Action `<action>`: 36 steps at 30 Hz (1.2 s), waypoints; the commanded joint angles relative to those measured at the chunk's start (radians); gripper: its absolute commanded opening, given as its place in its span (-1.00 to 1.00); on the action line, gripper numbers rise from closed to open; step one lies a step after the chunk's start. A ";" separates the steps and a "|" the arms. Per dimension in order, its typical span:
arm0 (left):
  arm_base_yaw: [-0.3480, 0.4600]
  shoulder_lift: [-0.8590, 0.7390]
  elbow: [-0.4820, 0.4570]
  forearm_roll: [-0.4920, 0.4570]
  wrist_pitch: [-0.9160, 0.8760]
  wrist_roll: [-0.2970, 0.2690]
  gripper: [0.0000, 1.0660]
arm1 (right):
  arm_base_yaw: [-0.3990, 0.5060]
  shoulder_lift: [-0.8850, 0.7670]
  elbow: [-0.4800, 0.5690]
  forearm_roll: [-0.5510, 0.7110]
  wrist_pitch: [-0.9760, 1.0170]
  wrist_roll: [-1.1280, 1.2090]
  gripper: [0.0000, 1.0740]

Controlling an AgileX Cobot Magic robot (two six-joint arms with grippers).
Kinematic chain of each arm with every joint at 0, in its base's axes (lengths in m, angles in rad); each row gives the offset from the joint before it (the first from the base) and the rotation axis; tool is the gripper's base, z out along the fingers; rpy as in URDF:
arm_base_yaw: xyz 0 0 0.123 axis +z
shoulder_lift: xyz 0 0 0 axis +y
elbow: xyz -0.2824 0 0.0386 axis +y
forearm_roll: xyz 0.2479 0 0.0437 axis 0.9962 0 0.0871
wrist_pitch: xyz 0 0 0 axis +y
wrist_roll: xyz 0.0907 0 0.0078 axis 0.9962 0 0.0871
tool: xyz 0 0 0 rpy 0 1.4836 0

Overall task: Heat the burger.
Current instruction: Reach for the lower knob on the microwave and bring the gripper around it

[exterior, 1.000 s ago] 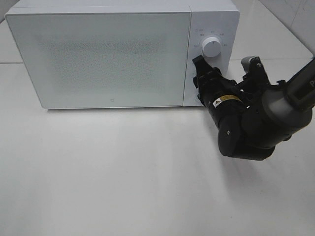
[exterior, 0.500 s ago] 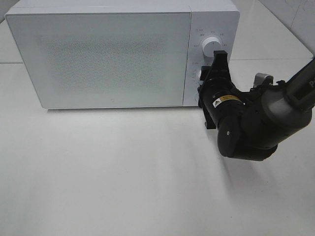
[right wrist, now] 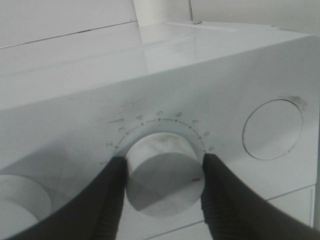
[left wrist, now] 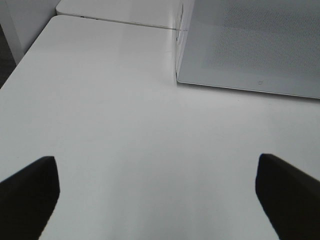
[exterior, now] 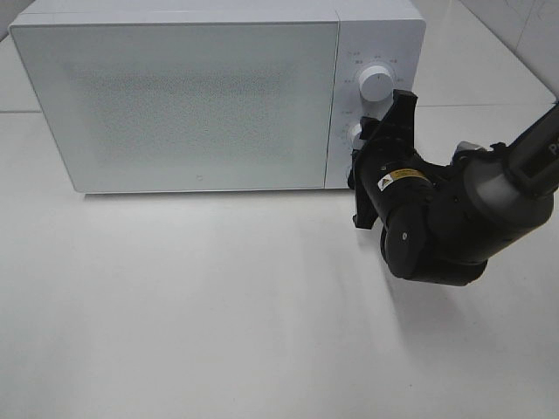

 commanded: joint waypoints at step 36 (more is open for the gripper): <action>0.003 -0.016 0.003 -0.008 0.000 -0.004 0.89 | 0.002 -0.015 -0.053 0.198 -0.186 -0.154 0.15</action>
